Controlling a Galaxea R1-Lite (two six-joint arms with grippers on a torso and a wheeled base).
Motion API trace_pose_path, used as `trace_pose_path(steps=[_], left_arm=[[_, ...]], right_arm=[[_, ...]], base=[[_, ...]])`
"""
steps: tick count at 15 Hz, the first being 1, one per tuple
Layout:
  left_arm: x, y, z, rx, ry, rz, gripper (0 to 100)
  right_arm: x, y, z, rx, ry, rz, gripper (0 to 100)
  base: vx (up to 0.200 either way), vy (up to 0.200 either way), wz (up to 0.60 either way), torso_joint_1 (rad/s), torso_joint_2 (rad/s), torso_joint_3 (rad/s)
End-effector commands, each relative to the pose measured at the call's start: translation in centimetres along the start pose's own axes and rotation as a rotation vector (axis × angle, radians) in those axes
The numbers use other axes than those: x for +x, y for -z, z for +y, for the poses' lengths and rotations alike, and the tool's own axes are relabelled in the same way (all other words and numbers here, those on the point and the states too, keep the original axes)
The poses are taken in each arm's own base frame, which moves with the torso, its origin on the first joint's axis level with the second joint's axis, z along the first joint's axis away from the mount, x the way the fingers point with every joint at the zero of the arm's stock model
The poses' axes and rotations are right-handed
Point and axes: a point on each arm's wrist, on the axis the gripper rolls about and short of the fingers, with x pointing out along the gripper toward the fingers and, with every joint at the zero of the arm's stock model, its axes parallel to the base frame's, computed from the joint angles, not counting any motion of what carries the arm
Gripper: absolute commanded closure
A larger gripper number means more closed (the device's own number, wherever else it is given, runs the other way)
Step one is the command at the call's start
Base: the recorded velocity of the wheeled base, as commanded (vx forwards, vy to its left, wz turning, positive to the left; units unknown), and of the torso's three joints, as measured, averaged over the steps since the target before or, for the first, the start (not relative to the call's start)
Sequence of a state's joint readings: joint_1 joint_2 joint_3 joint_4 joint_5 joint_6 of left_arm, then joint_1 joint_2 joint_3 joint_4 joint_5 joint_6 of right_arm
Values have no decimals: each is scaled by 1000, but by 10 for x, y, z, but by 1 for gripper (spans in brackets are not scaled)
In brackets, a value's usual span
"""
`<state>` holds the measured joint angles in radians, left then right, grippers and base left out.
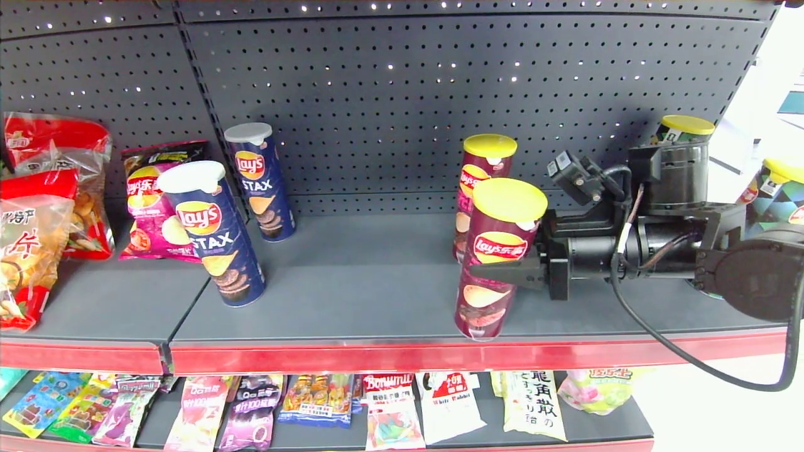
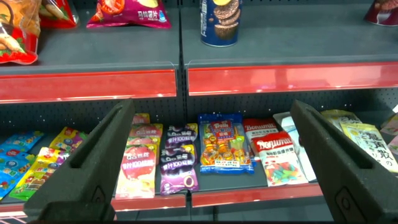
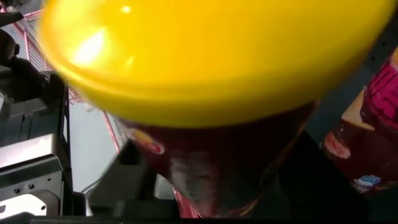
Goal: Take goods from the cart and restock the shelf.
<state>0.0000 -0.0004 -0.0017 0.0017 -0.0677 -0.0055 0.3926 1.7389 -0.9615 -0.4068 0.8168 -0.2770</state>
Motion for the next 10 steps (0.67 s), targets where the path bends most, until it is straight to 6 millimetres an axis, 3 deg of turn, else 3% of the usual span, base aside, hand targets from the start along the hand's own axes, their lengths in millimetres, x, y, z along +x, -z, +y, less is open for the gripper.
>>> trace_pose_path(steps=[1, 6, 10], left_arm=[[0, 0, 0, -1, 0, 0, 0], [0, 0, 0, -1, 0, 0, 0], [0, 0, 0, -1, 0, 0, 0]], right_arm=[[1, 0, -1, -2, 0, -2, 0], [-3, -1, 0, -4, 8, -6, 0], [-22, 6, 6, 17, 41, 4, 0]], base=[[0, 0, 0, 0, 0, 0], [0, 0, 0, 0, 0, 0], [0, 0, 0, 0, 0, 0]])
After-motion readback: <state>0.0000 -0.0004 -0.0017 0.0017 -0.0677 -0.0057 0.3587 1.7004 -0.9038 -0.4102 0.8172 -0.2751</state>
